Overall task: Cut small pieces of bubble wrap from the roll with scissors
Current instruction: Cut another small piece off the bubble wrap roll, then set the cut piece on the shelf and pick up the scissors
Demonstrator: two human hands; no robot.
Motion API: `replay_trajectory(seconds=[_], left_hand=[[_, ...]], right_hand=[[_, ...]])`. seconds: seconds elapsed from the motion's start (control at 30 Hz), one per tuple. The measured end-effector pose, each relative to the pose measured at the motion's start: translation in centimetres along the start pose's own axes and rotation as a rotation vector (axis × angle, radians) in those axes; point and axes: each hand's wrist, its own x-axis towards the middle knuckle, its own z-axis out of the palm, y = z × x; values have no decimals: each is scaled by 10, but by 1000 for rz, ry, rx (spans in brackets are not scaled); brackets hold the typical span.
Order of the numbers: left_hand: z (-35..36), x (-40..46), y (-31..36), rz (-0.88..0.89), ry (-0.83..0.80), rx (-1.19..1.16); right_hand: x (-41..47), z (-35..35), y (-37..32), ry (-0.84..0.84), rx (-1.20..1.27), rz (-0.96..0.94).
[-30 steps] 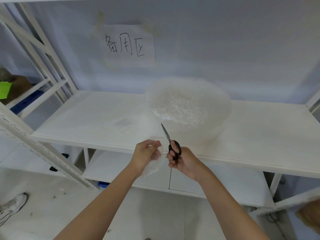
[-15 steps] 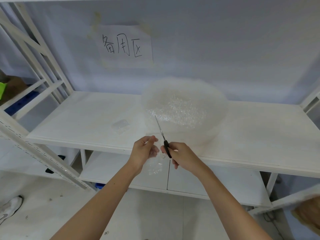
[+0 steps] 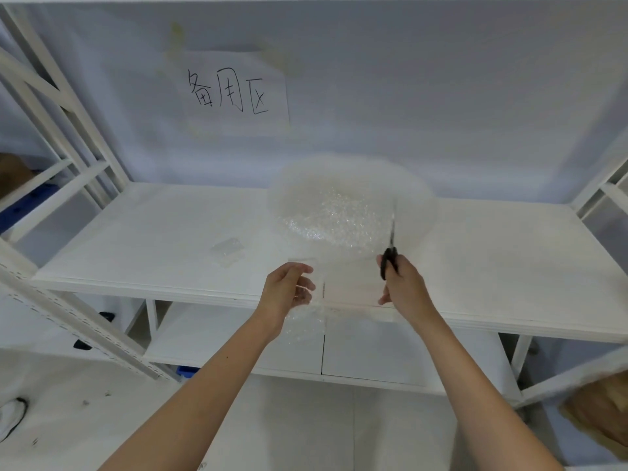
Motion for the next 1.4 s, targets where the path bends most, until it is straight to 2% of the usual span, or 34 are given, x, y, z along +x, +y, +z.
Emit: replay_trajectory(seconds=[0.3, 0.43, 0.7, 1.03, 1.17, 1.27, 1.33, 1.4], left_hand=[[13, 5, -1, -2, -59, 6], [16, 8, 0, 2, -75, 14], [16, 19, 8, 37, -117, 29], [15, 26, 13, 39, -131, 32], [13, 27, 13, 35, -152, 25], [11, 26, 14, 30, -188, 3], [8, 26, 16, 34, -214, -20], [5, 25, 19, 45, -246, -36]], right_hand=[[21, -43, 38, 281, 89, 162], [28, -51, 50, 352, -41, 227], [49, -60, 74, 264, -591, 373], [61, -54, 81, 179, -977, 323], [57, -52, 75, 195, -991, 280], [43, -49, 63, 312, -890, 212], [30, -42, 47, 389, -757, 84], [12, -26, 22, 391, -522, -105]])
